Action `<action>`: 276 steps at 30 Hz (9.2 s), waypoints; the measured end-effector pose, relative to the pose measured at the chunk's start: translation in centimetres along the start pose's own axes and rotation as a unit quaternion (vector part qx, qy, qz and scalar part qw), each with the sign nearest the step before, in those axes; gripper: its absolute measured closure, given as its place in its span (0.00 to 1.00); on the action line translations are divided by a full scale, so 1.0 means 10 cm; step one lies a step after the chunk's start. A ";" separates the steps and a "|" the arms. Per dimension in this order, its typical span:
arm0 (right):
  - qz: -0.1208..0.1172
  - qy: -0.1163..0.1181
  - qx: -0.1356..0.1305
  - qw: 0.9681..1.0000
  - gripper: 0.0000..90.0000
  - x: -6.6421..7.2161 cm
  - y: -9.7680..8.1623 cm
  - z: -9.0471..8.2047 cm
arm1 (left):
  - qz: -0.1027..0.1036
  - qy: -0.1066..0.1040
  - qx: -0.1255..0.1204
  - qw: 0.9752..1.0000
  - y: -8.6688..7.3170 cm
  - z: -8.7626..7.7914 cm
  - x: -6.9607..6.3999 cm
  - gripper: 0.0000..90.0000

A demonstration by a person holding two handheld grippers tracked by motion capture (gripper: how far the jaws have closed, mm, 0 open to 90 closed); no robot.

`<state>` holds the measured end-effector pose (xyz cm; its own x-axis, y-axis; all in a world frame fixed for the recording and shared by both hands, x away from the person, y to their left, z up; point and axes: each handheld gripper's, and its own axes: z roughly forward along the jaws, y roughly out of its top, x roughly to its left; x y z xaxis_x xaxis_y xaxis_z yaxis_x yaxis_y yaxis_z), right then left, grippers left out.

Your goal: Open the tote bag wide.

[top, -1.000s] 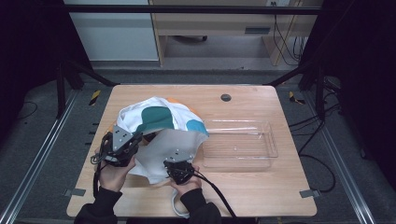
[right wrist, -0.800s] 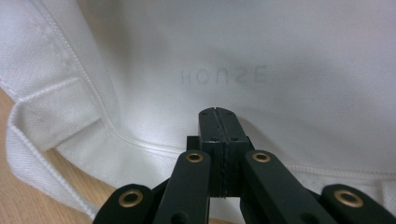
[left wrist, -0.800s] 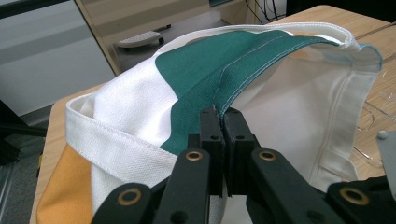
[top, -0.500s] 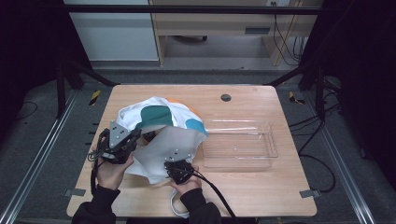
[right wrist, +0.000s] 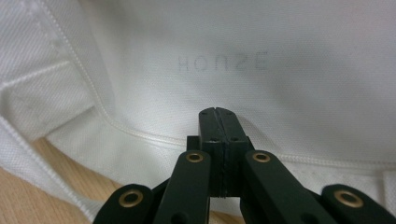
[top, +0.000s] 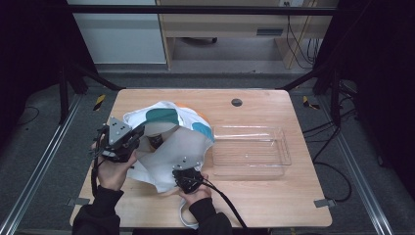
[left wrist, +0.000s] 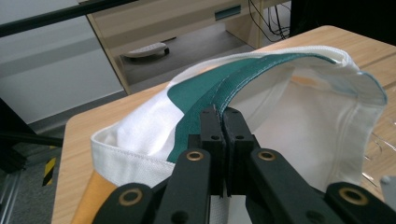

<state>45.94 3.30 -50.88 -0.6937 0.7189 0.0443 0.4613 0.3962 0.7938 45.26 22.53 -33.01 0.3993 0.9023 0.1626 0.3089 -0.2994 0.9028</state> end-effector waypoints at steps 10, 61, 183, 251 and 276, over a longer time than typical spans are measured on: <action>0.001 0.005 0.005 1.000 1.00 0.00 -0.01 -0.01 | -0.003 0.017 -0.006 1.000 0.19 0.07 0.15 0.98; -0.033 -0.057 -0.199 0.978 0.61 -0.40 0.85 -0.98 | -0.020 0.009 -0.015 1.000 0.17 0.18 0.24 0.98; -0.004 0.012 0.010 1.000 1.00 -0.01 0.01 0.02 | -0.002 0.005 0.011 1.000 0.38 0.64 0.37 0.96; -0.004 0.010 0.007 1.000 1.00 0.00 0.01 0.02 | -0.015 0.012 -0.015 1.000 0.04 0.64 0.81 0.65; -0.005 0.011 0.009 1.000 1.00 0.01 0.02 0.03 | -0.025 0.049 0.072 0.996 -0.25 1.19 0.80 0.90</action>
<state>46.08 3.60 -50.92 -0.7100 0.7024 0.0502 0.4644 0.4135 0.7832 57.98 26.75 -38.71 0.2967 0.9409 0.1631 0.4501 -0.2884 0.8451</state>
